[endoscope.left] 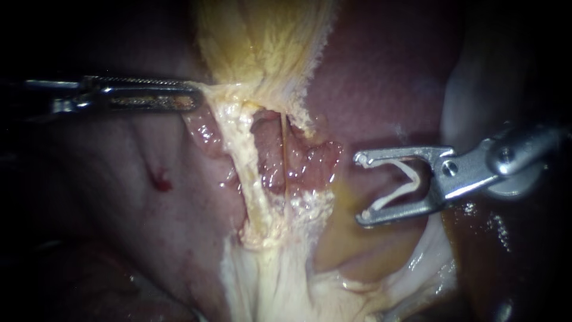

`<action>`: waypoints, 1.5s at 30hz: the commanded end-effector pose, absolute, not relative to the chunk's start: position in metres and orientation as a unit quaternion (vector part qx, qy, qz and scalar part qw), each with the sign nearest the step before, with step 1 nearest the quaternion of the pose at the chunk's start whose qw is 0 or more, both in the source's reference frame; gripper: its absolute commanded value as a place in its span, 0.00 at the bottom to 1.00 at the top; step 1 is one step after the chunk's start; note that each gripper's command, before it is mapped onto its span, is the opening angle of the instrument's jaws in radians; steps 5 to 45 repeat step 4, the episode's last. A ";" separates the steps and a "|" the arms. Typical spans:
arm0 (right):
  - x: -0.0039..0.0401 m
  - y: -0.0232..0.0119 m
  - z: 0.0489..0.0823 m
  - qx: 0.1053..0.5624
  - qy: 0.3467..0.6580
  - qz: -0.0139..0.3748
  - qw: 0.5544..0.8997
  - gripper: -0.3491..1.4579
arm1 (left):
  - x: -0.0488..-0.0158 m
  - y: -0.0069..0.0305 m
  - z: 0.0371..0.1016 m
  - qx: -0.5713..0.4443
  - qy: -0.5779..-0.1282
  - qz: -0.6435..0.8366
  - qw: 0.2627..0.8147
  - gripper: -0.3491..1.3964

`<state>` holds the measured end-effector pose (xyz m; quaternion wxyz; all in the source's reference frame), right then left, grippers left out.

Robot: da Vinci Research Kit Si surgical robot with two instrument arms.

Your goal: Grabbing gallbladder

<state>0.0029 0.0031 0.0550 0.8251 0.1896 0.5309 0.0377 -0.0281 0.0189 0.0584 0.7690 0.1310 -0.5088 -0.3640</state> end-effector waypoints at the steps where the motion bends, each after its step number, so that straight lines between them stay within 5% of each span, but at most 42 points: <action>1: 0.0029 0.0031 0.0550 0.190 0.531 0.038 0.825 0.45 | -0.0280 0.0189 0.0584 0.130 -0.509 -0.364 0.769 0.00; 45: 0.0029 0.0031 0.0550 0.190 0.531 0.038 0.825 0.45 | -0.0280 0.0189 0.0584 0.130 -0.508 -0.365 0.769 0.00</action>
